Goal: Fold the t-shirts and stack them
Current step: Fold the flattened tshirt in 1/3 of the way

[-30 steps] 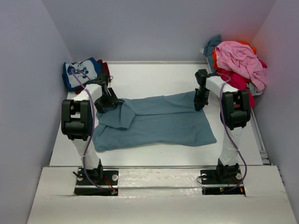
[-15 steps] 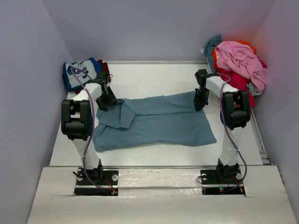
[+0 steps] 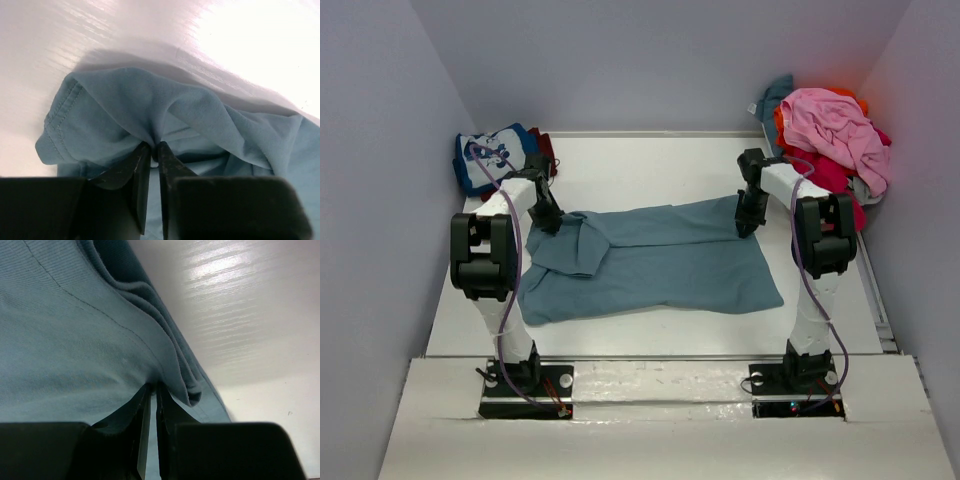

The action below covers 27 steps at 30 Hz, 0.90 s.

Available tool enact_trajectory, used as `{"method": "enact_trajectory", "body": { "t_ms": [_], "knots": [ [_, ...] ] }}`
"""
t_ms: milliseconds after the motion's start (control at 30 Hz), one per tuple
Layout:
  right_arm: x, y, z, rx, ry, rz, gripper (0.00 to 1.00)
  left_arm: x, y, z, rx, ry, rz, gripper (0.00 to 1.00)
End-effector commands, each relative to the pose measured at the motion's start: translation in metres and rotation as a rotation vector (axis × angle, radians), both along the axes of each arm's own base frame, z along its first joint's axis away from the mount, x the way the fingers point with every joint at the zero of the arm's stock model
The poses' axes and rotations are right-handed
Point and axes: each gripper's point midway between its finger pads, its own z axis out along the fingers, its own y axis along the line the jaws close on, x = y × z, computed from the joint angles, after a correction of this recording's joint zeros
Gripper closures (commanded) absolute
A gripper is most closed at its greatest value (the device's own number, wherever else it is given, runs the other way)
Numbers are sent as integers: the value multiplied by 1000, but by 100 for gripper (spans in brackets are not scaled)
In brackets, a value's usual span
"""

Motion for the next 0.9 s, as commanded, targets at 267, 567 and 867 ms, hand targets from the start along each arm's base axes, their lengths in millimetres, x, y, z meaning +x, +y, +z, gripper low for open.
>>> {"method": "enact_trajectory", "body": {
  "t_ms": [267, 567, 867],
  "knots": [
    [-18, -7, -13, -21, 64, 4, 85, -4, 4, 12, 7, -27, 22, 94],
    [-18, -7, -13, -20, 61, 4, 85, -1, 25, 26, 52, -66, 112, 94],
    [-18, -7, -13, -19, 63, 5, 85, 13, 36, 48, 63, -142, 153, 94]
  ]
}}
